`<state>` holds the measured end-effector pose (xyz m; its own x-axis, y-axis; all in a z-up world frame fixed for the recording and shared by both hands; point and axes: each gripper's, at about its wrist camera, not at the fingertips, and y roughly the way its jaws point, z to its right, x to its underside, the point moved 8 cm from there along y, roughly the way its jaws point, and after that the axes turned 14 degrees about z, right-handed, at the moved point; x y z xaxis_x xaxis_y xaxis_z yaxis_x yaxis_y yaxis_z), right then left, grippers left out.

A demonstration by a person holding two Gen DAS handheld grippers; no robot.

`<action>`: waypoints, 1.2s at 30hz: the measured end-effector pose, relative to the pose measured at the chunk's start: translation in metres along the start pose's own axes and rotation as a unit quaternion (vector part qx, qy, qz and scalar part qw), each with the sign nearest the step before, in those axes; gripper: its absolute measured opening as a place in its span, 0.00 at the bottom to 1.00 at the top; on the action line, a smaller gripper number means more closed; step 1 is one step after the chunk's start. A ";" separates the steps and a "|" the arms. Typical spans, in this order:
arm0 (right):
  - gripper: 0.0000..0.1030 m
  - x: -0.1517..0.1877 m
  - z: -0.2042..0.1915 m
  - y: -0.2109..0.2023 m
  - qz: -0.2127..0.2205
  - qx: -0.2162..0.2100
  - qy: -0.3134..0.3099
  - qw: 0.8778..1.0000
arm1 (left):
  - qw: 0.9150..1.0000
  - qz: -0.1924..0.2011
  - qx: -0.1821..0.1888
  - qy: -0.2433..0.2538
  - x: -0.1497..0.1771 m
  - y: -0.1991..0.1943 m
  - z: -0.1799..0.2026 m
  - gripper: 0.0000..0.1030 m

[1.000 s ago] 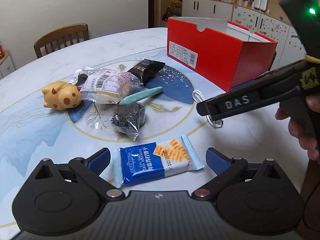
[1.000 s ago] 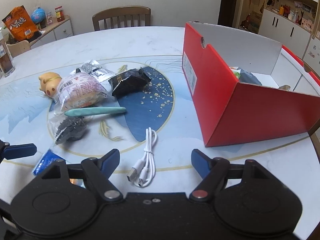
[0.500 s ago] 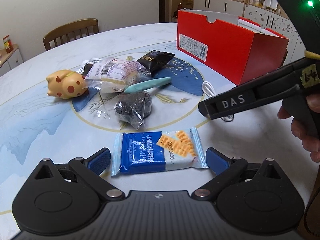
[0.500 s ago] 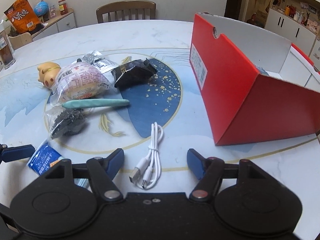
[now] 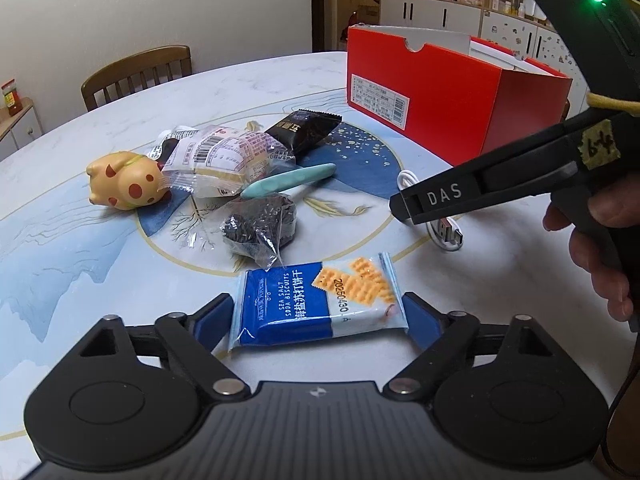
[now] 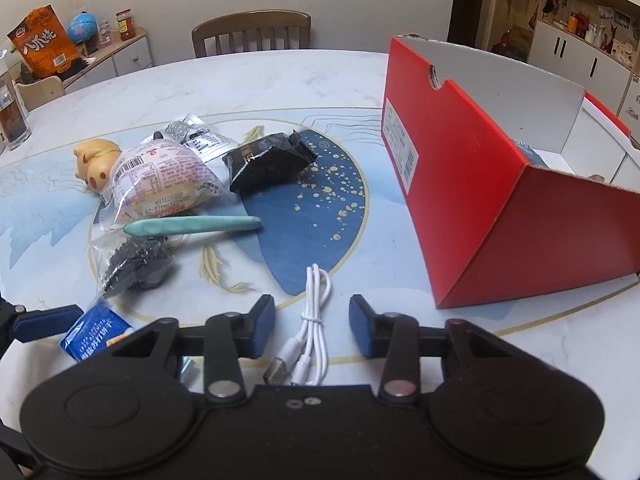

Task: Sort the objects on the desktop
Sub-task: 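Close the right tool on the white USB cable while the left tool grasps the blue cracker packet, then carry the white USB cable and blue cracker packet into the red shoebox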

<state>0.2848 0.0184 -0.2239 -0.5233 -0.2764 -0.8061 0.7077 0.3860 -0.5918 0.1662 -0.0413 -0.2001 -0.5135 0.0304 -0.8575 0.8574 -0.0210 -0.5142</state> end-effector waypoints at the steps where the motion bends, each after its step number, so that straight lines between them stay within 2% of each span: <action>1: 0.31 0.000 -0.001 0.000 0.001 -0.001 -0.002 1.000 | 1.000 0.000 0.001 0.000 0.000 0.000 0.000 0.84; 5: 0.15 -0.001 -0.002 0.000 0.000 -0.002 -0.003 1.000 | 1.000 0.001 0.005 0.002 -0.001 0.000 0.000 0.81; 7: 0.11 -0.001 -0.002 0.000 -0.001 -0.001 0.000 1.000 | 1.000 0.000 0.005 0.004 -0.001 0.000 0.001 0.80; 16: 0.10 -0.003 0.003 -0.009 -0.001 0.003 0.003 1.000 | 1.000 -0.008 0.015 -0.001 -0.003 -0.006 -0.001 0.77; 36: 0.09 -0.019 0.007 -0.058 0.022 -0.010 0.030 0.999 | 0.997 0.024 0.065 0.022 -0.039 -0.043 0.007 0.77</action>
<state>0.2575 -0.0048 -0.1740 -0.5206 -0.2059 -0.8286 0.7209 0.4140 -0.5558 0.1490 -0.0490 -0.1444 -0.4675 0.0700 -0.8812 0.8680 -0.1525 -0.4726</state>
